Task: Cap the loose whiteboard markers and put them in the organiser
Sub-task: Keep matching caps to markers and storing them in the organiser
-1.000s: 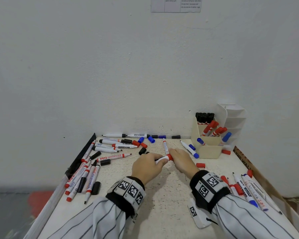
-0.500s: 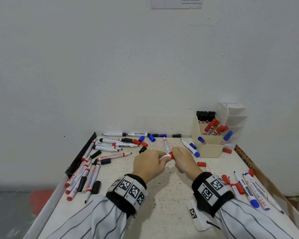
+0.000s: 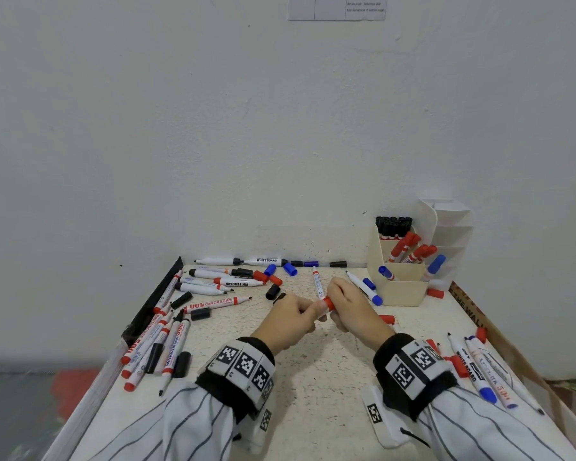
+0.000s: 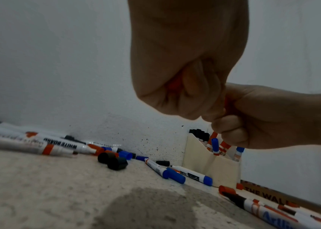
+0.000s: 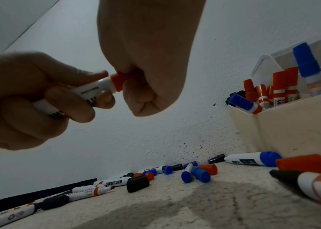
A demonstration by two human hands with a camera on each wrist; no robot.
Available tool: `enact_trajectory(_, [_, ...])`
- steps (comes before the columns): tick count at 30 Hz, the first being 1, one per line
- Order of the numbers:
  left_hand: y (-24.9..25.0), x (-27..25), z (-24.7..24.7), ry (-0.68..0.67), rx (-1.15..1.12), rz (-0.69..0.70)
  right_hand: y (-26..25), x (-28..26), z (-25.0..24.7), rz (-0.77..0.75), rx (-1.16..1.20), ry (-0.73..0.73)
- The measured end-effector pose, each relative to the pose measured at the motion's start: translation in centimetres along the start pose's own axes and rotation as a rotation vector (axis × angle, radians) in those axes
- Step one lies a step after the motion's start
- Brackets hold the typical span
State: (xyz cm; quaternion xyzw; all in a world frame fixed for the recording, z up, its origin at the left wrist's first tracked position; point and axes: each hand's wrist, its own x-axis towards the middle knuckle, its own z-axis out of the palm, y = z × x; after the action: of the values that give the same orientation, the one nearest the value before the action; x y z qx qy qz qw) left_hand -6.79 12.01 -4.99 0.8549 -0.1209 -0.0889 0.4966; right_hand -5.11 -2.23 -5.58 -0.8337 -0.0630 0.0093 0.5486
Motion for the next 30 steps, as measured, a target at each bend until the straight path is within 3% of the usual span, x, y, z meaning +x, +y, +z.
enact_trajectory(5, [0.2,-0.2,-0.3,-0.117,-0.237,-0.143,-0.4,-0.6,-0.3,-0.056,0.112,-0.069])
enact_trajectory(10, [0.2,-0.2,-0.6,-0.163,-0.279,-0.173,-0.1,-0.8,-0.4,-0.087,0.132,-0.115])
enact_trajectory(13, [0.1,-0.2,0.0,-0.070,-0.239,-0.109,-0.4,-0.7,-0.6,-0.081,0.118,-0.111])
enact_trajectory(17, [-0.5,0.2,1.2,0.110,-0.083,0.079,-0.9,-0.3,-0.7,-0.019,0.061,-0.104])
enact_trajectory(21, [-1.2,0.6,1.8,0.251,0.114,0.142,-1.0,0.1,-0.9,0.014,0.022,-0.107])
enact_trajectory(26, [-1.1,0.8,2.2,0.309,0.298,0.178,-0.8,0.4,-1.3,0.037,-0.009,-0.120])
enact_trajectory(30, [-1.2,1.4,2.8,0.314,0.234,0.197,-0.8,0.6,-2.1,-0.003,-0.145,-0.097])
